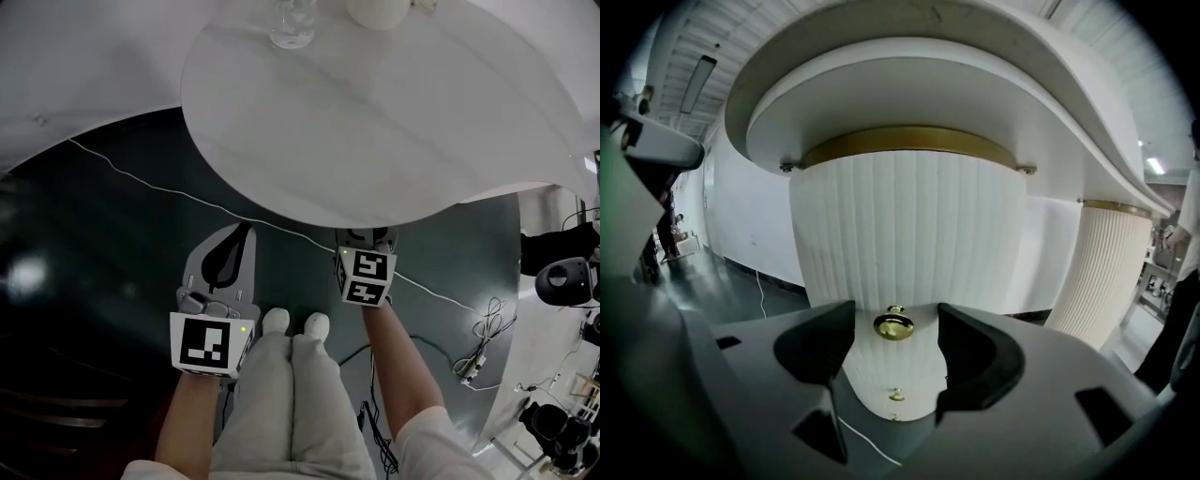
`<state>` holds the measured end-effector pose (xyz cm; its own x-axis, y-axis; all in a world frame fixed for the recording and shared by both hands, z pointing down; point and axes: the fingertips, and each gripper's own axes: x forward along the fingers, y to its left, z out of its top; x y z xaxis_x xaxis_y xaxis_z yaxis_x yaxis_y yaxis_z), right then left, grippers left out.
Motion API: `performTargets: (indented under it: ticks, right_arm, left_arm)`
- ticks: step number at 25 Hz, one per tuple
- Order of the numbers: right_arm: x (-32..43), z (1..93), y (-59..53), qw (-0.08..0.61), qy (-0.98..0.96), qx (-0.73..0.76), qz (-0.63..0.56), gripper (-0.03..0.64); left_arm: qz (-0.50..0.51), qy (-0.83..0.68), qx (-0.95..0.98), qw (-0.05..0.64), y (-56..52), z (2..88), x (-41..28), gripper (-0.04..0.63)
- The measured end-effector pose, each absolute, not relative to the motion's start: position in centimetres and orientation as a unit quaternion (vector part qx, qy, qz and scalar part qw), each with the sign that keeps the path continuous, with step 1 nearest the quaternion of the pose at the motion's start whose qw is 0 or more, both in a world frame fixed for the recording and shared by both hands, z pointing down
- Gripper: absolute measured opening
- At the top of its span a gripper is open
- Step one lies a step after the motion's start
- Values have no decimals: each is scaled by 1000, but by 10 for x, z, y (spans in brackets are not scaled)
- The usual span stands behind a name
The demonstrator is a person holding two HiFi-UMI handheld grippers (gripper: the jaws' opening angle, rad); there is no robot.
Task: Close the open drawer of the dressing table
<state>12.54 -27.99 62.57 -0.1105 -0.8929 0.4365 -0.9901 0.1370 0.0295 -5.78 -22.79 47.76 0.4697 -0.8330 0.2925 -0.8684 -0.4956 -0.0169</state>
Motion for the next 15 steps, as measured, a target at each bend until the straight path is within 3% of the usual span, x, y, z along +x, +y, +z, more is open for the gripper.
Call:
performTargets:
  ticks: [15]
  right_arm:
    - [124,625,-284,106,-747,654,60,278]
  left_arm:
    - [85,-497,863,26,-236,499,-51,20]
